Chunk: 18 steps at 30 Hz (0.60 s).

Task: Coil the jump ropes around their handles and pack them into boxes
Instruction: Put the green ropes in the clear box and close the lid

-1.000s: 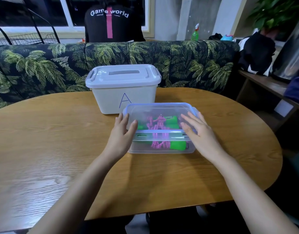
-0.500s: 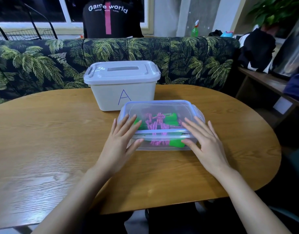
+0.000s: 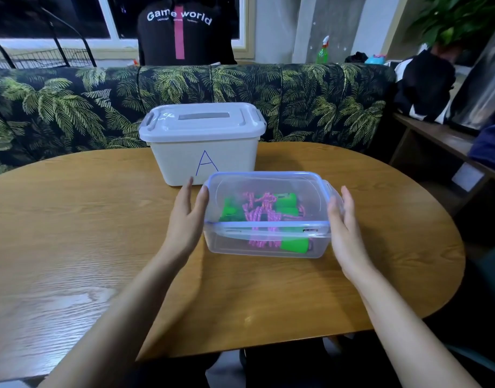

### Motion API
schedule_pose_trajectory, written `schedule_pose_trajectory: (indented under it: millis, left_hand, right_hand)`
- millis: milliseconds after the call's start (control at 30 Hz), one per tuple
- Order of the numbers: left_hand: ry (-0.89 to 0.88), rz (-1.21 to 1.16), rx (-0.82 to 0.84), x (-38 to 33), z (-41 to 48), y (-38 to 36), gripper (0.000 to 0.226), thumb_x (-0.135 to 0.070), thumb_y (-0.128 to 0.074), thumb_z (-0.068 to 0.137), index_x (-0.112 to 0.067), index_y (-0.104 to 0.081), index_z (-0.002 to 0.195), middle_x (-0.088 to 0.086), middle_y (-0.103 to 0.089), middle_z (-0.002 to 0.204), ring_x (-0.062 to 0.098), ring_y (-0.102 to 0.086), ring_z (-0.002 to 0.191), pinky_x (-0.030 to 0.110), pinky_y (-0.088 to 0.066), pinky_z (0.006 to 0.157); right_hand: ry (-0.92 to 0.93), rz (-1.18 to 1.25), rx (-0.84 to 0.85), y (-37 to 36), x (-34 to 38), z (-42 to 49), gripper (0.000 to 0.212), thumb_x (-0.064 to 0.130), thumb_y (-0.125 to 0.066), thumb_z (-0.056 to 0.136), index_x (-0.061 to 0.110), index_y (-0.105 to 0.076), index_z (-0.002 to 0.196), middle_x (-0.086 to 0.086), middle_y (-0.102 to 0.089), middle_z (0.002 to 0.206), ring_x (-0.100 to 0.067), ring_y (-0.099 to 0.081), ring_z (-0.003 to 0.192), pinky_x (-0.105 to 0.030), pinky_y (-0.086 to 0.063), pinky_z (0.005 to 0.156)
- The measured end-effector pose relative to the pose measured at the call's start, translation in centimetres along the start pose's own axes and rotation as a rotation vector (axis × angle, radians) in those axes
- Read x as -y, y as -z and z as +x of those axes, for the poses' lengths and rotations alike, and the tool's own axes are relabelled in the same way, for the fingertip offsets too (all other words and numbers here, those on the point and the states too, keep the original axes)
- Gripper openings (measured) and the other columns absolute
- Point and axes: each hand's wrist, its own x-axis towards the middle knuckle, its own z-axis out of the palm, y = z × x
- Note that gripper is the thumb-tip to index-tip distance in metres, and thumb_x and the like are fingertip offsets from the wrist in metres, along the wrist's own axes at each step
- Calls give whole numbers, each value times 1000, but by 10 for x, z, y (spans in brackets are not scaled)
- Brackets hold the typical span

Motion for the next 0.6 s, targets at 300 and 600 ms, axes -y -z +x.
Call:
schedule_pose_trajectory:
  millis: [300,600]
  left_hand:
    - [202,-256,-76,24,10,29,56,-24,-59,98,-9,-39,148,4,-55,140,19,-57,121,39,-43,108]
    - [172,-218,-137,31,9,63,58,-18,-56,100,-6,-32,152,-9,-45,139,3,-46,117,4,-38,83]
  right_hand:
    - [-3,73,215,-50,13,18,51,36,-35,107,32,-20,155,22,-28,150,5,-30,132,-14,-29,105]
    - [50,85,218,-82,20,14,53,34,-44,105,27,-28,155,23,-29,153,9,-28,135,-10,-26,108]
